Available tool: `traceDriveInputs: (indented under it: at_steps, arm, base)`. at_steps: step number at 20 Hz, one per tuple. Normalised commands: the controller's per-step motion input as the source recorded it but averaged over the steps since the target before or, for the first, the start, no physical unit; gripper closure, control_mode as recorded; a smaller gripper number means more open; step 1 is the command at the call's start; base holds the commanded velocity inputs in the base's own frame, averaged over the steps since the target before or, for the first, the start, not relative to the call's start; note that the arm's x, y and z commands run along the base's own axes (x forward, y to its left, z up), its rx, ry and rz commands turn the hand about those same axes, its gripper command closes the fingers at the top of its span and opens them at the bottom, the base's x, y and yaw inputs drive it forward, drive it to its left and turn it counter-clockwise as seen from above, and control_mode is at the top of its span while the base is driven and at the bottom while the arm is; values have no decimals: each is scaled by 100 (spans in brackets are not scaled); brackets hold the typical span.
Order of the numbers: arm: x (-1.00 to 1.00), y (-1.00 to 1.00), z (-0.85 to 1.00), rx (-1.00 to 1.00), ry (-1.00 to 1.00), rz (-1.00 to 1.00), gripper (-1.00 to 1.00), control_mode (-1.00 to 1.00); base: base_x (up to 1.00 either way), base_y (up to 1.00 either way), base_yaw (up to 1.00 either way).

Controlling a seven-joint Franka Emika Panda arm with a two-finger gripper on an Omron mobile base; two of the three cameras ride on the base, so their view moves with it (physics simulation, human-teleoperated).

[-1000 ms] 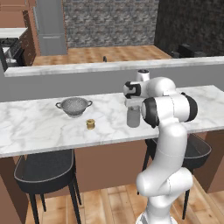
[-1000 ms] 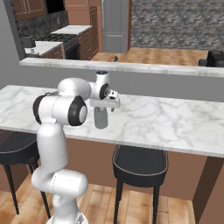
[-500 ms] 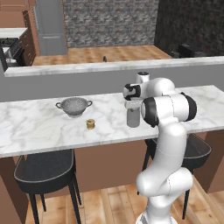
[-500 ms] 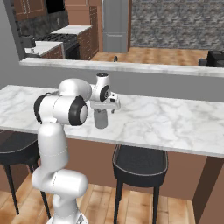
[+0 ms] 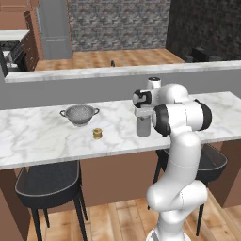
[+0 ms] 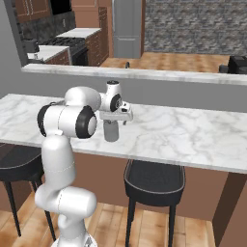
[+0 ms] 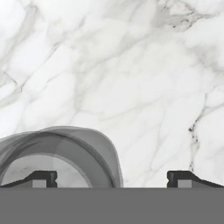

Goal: Pick the candle and jar from the dining table and place them in the open cabinet. Close the cabinet after placing the objects.

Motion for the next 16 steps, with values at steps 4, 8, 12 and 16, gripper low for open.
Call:
traceDriveInputs:
  at_steps: [4, 8, 12, 16]
  arm:
    - [0, 0, 0, 0, 0, 0, 100, -100]
    - [0, 0, 0, 0, 0, 0, 100, -100]
    - [0, 0, 0, 0, 0, 0, 100, -100]
    - [0, 0, 0, 0, 0, 0, 100, -100]
  base:
    - [0, 0, 0]
    - [0, 0, 0]
    - [0, 0, 0]
    - [0, 0, 0]
